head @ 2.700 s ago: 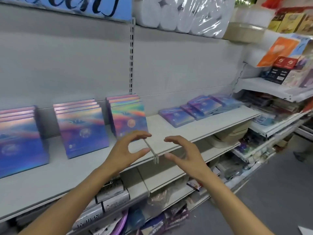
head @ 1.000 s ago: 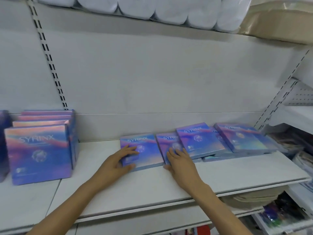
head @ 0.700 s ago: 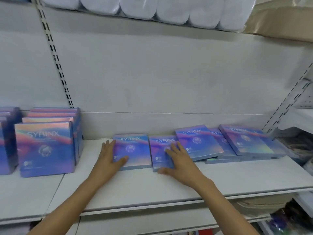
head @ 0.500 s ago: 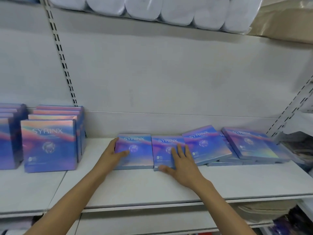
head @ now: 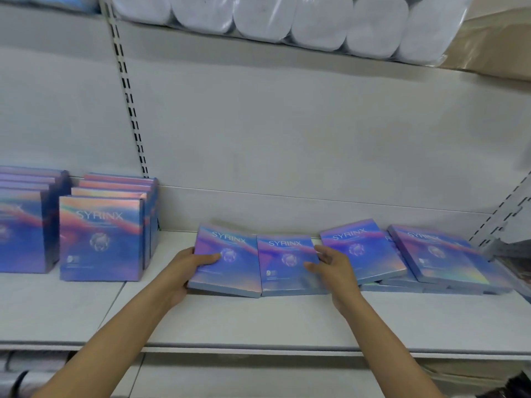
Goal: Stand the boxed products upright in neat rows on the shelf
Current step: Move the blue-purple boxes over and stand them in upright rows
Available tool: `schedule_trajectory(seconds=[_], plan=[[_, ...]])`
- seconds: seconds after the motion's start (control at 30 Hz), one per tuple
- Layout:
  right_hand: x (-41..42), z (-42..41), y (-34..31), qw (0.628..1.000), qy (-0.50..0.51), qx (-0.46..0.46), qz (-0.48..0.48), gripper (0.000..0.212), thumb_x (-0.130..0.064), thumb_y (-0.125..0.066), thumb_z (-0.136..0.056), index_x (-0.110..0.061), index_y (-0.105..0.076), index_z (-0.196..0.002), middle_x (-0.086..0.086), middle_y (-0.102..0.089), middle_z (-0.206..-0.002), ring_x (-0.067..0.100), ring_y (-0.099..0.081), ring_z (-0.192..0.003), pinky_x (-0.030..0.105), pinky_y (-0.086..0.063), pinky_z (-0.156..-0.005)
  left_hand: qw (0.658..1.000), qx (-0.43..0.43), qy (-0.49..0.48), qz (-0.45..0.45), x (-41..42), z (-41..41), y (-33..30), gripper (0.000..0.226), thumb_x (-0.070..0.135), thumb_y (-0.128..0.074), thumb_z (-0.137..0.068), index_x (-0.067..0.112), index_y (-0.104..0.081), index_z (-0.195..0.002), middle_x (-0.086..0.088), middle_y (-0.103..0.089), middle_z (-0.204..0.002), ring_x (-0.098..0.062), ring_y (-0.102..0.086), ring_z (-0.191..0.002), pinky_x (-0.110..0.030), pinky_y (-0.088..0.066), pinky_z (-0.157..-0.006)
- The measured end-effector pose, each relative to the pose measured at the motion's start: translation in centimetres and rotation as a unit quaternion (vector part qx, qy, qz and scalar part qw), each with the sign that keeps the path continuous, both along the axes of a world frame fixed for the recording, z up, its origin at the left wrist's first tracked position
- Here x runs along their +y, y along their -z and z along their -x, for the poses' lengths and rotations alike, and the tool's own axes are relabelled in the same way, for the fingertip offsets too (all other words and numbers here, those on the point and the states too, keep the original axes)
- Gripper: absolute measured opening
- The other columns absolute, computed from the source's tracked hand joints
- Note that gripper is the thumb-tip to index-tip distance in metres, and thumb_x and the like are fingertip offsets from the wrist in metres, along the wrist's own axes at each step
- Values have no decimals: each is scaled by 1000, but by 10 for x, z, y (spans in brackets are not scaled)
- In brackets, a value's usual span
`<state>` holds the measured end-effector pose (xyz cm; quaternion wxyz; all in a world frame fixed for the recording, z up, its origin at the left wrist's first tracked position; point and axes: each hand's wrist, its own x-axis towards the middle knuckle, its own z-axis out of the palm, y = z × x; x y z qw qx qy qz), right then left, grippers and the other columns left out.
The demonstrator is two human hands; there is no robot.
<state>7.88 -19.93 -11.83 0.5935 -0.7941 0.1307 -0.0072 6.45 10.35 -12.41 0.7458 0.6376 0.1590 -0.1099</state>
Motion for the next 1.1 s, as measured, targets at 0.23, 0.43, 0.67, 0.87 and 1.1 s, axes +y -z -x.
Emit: schedule_trajectory(seconds=[0.23,0.43,0.67,0.87,1.1], plan=[[21,-7,-5,988,-69,72,118,80,-30,-82,-81,-18,-41,-148,6,-48,-147,25,-49,-130,37,-48,-102,994,-103,-10,20,15,20,7,56,7,-82,-74,16,-65,-126,-8,-75,-117,-31,-72,-107,-45,-56,-95],[43,-10,-5,972,-132,17,195,84,-29,-88,-75,-21,-43,-146,2,-56,-140,22,-56,-124,36,-52,-99,985,-159,-73,-3,18,38,15,57,16,-84,-71,25,-67,-124,0,-75,-117,-22,-70,-110,-42,-56,-95],[18,-21,-4,996,-74,22,-51,56,4,-78,-79,0,-59,-131,15,-70,-119,26,-68,-96,32,-55,-82,973,-197,-122,7,15,48,19,45,-3,-72,-84,21,-65,-122,6,-77,-109,-12,-73,-101,-20,-58,-74],[13,-21,-12,982,-139,-15,-126,12,0,-68,-89,-9,-76,-87,11,-73,-85,24,-66,-79,32,-53,-75,958,-209,-195,27,14,55,19,20,24,-61,-99,19,-65,-119,-6,-73,-117,-26,-69,-107,-38,-57,-88],[42,-11,-29,952,-152,-121,-237,27,10,-63,-89,6,-60,-116,15,-72,-103,19,-69,-82,22,-57,-64,935,-249,-252,-25,31,89,-9,16,18,-60,-100,12,-67,-113,-5,-74,-103,-25,-69,-94,-30,-60,-76]])
